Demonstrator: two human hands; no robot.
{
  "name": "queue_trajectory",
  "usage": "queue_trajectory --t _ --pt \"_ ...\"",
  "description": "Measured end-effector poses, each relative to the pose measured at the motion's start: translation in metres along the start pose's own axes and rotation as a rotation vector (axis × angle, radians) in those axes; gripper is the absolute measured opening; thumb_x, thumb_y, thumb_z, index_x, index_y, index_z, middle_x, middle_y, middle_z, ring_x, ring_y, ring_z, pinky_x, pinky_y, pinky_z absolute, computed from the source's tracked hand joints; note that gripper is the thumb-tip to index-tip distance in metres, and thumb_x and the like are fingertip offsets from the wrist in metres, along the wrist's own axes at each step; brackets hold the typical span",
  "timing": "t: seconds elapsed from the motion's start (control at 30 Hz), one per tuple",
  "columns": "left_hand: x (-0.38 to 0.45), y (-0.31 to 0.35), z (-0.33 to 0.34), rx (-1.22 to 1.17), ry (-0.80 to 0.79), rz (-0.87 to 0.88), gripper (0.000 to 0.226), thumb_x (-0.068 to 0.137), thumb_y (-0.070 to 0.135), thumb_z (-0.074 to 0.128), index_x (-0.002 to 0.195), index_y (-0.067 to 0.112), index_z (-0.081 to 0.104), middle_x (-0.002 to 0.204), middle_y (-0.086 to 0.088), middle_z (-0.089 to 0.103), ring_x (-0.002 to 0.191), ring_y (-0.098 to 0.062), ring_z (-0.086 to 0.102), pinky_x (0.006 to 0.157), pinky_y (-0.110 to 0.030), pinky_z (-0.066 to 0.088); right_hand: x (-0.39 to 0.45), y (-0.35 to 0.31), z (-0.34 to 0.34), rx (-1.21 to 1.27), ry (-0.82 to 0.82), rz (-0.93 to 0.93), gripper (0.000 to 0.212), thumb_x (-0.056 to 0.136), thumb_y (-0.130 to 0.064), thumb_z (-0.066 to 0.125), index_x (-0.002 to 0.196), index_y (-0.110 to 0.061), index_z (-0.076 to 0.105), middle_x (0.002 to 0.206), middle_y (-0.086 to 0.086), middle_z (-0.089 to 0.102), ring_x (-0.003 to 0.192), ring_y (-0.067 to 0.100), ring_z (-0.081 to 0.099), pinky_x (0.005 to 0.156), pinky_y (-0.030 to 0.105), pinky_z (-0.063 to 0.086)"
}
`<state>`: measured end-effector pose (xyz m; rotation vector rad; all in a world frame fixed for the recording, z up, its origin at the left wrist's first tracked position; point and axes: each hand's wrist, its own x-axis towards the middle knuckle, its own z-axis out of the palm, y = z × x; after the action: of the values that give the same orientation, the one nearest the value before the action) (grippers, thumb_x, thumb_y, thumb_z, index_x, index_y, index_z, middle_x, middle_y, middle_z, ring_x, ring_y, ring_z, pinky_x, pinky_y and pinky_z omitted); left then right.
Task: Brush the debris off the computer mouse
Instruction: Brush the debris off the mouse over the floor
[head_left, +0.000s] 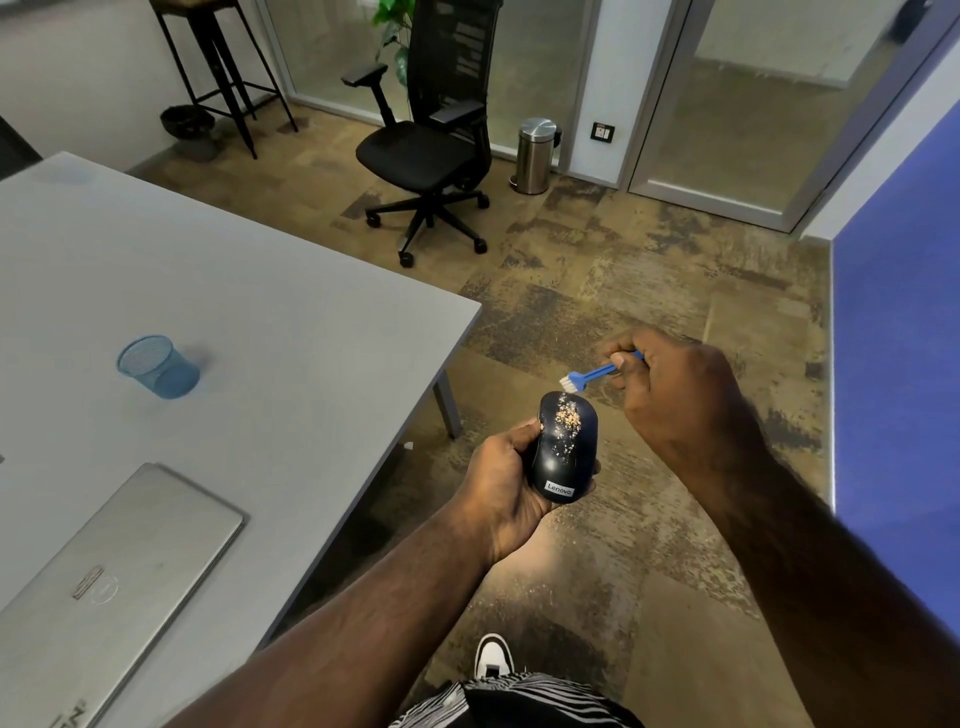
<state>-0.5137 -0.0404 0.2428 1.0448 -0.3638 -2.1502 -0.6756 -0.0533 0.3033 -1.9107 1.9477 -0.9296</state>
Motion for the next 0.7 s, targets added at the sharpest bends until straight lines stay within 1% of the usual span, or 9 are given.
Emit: queue_trajectory --t 0.1,0.17,0.3,0.4,0.47,0.5,0.57,0.63,0.7 --pt "-0.0005 0.0015 -0.0007 0.001 0.001 0.001 0.037 0.099 0.025 0.036 0.110 0.004 0.065 0.097 -0.021 0.069 0.082 -0.036 0.066 0.072 -0.041 0.056 -0.0005 0.0012 -0.0042 0.064 0.045 -0.026 0.015 0.095 -0.020 0.056 0.101 -0.029 0.067 0.083 0.000 0.074 0.073 0.018 0.073 0.061 0.042 0.061" --pt "-0.0007 0.0027 -0.0006 0.003 0.002 0.000 0.038 0.099 0.025 0.036 0.113 0.003 0.064 0.099 -0.021 0.068 0.082 -0.035 0.066 0.071 -0.040 0.056 -0.0022 0.0016 -0.0045 0.083 0.017 -0.055 0.013 0.095 -0.021 0.057 0.100 -0.030 0.065 0.081 -0.001 0.073 0.070 0.017 0.072 0.059 0.042 0.061" --pt "-0.0006 0.0024 -0.0004 -0.008 0.008 -0.006 0.037 0.099 0.024 0.036 0.109 0.004 0.065 0.098 -0.021 0.068 0.082 -0.036 0.066 0.070 -0.039 0.057 -0.0003 0.0072 -0.0021 0.016 0.005 0.003 0.015 0.096 -0.019 0.055 0.099 -0.029 0.066 0.084 0.003 0.073 0.074 0.021 0.073 0.064 0.043 0.061" --pt "0.0004 0.0021 -0.0003 -0.016 0.009 -0.006 0.036 0.099 0.024 0.036 0.110 0.004 0.065 0.099 -0.022 0.068 0.083 -0.037 0.065 0.071 -0.041 0.056 -0.0003 0.0050 -0.0074 0.060 0.076 -0.026 0.017 0.095 -0.018 0.056 0.101 -0.029 0.066 0.082 -0.004 0.073 0.073 0.011 0.073 0.063 0.039 0.062" --pt "0.0004 0.0024 -0.0001 -0.020 -0.001 -0.004 0.036 0.098 0.024 0.037 0.109 0.004 0.065 0.100 -0.022 0.067 0.083 -0.037 0.065 0.072 -0.041 0.056 -0.0025 0.0010 -0.0105 0.122 0.073 -0.086 0.017 0.094 -0.019 0.057 0.102 -0.033 0.063 0.079 -0.013 0.070 0.072 0.001 0.072 0.062 0.033 0.062" --pt "0.0003 0.0028 0.0002 -0.022 -0.005 -0.002 0.036 0.098 0.024 0.038 0.108 0.004 0.066 0.100 -0.022 0.067 0.083 -0.036 0.065 0.072 -0.041 0.056 -0.0034 0.0001 -0.0105 0.131 0.057 -0.098 0.017 0.094 -0.019 0.057 0.100 -0.033 0.063 0.079 -0.013 0.071 0.071 0.000 0.072 0.061 0.032 0.062" --pt "0.0005 0.0036 0.0010 -0.032 -0.011 -0.002 0.036 0.098 0.024 0.038 0.106 0.005 0.066 0.099 -0.022 0.067 0.083 -0.036 0.065 0.072 -0.040 0.056 -0.0035 0.0022 -0.0082 0.085 0.030 -0.072 0.016 0.094 -0.017 0.058 0.097 -0.030 0.066 0.080 -0.005 0.073 0.072 0.008 0.073 0.060 0.037 0.062" --pt "0.0009 0.0035 0.0010 -0.036 -0.012 -0.008 0.036 0.098 0.024 0.037 0.104 0.004 0.067 0.097 -0.022 0.068 0.082 -0.036 0.066 0.070 -0.040 0.056 -0.0018 0.0057 -0.0073 0.032 0.045 -0.033 0.016 0.094 -0.014 0.058 0.099 -0.024 0.069 0.082 0.001 0.074 0.073 0.016 0.073 0.062 0.040 0.062" --pt "0.0009 0.0038 0.0007 -0.042 -0.006 -0.011 0.037 0.098 0.024 0.037 0.106 0.003 0.066 0.097 -0.022 0.068 0.082 -0.036 0.065 0.068 -0.039 0.057 -0.0004 0.0074 -0.0093 0.025 0.093 -0.027 0.017 0.094 -0.013 0.057 0.101 -0.022 0.070 0.083 0.000 0.074 0.073 0.015 0.073 0.063 0.039 0.062"
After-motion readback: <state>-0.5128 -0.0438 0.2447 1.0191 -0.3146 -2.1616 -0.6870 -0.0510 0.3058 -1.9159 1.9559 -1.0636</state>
